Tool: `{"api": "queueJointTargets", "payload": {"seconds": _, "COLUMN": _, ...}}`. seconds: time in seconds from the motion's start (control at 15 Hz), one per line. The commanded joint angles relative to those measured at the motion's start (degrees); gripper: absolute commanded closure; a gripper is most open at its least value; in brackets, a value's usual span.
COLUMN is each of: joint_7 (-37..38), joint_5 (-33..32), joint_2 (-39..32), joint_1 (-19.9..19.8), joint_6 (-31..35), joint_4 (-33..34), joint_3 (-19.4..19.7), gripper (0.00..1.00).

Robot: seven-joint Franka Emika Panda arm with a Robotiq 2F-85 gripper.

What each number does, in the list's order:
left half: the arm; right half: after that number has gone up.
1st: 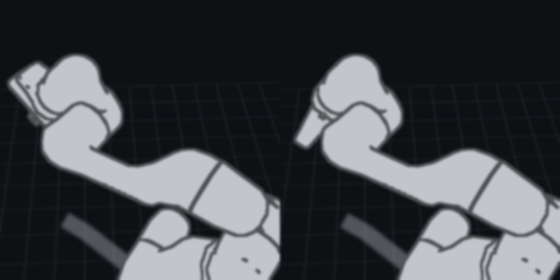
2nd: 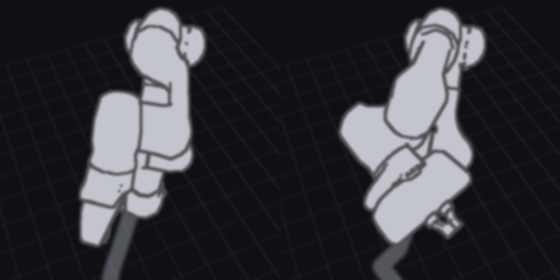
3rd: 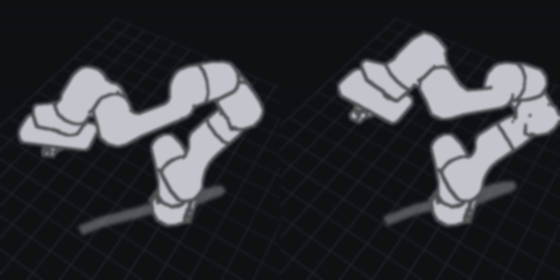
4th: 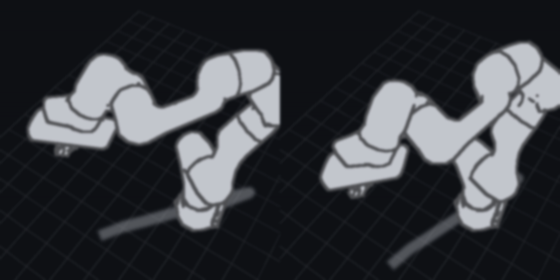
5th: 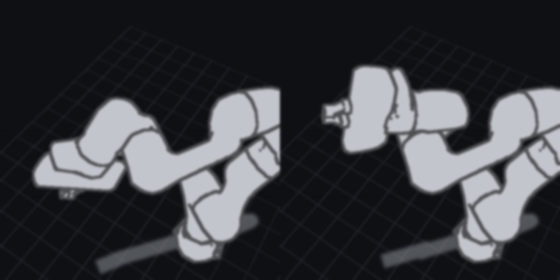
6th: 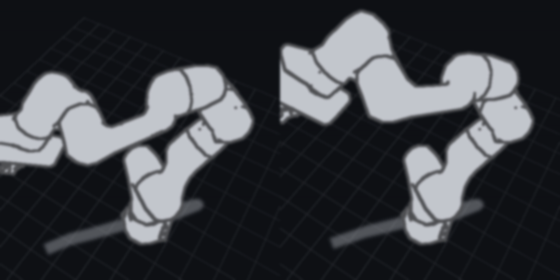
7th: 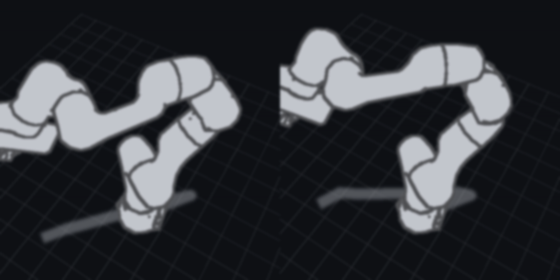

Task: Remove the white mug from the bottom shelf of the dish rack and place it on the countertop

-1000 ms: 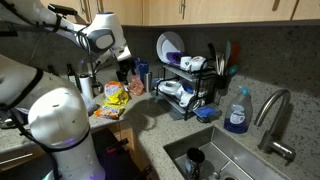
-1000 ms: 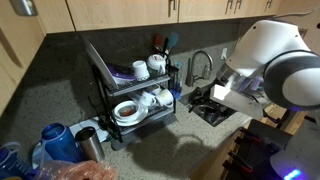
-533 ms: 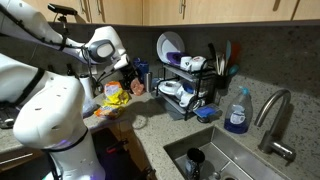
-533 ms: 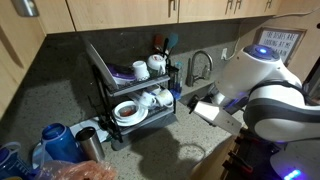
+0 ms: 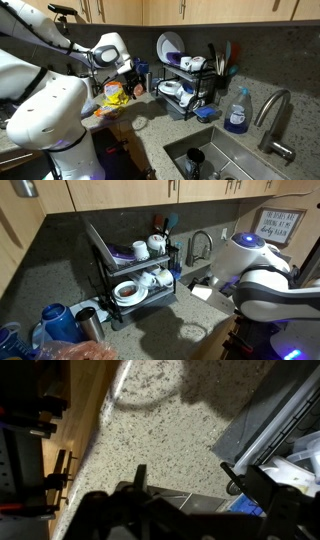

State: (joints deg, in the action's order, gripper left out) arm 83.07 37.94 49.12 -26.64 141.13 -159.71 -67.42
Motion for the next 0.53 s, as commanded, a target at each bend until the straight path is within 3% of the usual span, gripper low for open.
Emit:
{"api": "queueJointTargets", "payload": {"seconds": 0.0, "joint_7": -0.25, "joint_5": 0.0, "joint_2": -0.41, "joint_1": 0.18, "joint_6": 0.01, "joint_4": 0.0, "joint_3": 0.23, "gripper": 0.0}}
{"api": "queueJointTargets", "payload": {"seconds": 0.27, "joint_7": -0.51, "joint_5": 0.01, "joint_2": -0.96, "joint_1": 0.21, "joint_6": 0.02, "joint_4": 0.03, "joint_3": 0.35, "gripper": 0.0}}
{"api": "queueJointTargets", "payload": {"seconds": 0.47, "joint_7": -4.7, "joint_5": 1.05, "joint_2": -3.76, "joint_1": -5.56, "joint_6": 8.04, "joint_4": 0.02, "joint_3": -2.3, "gripper": 0.0}}
